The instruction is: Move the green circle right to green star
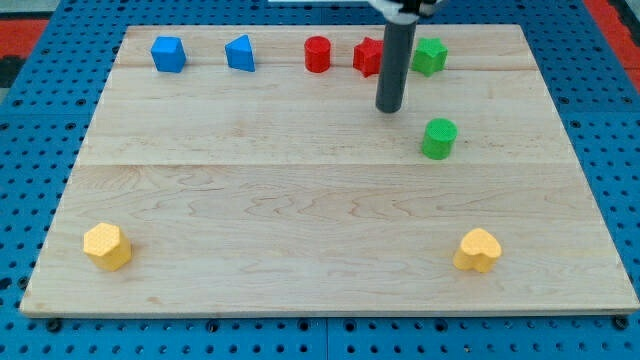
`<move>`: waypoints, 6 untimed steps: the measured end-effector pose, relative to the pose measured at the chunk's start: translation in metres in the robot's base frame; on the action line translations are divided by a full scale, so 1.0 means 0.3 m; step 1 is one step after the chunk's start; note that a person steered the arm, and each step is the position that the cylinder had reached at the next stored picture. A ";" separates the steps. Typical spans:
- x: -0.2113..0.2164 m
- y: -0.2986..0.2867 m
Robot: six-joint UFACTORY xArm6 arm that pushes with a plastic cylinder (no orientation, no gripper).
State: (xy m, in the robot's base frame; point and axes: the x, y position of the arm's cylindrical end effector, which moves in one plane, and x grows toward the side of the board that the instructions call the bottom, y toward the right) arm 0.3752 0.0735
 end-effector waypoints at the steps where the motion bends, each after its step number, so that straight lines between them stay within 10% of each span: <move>1: 0.166 0.016; 6: -0.174 0.471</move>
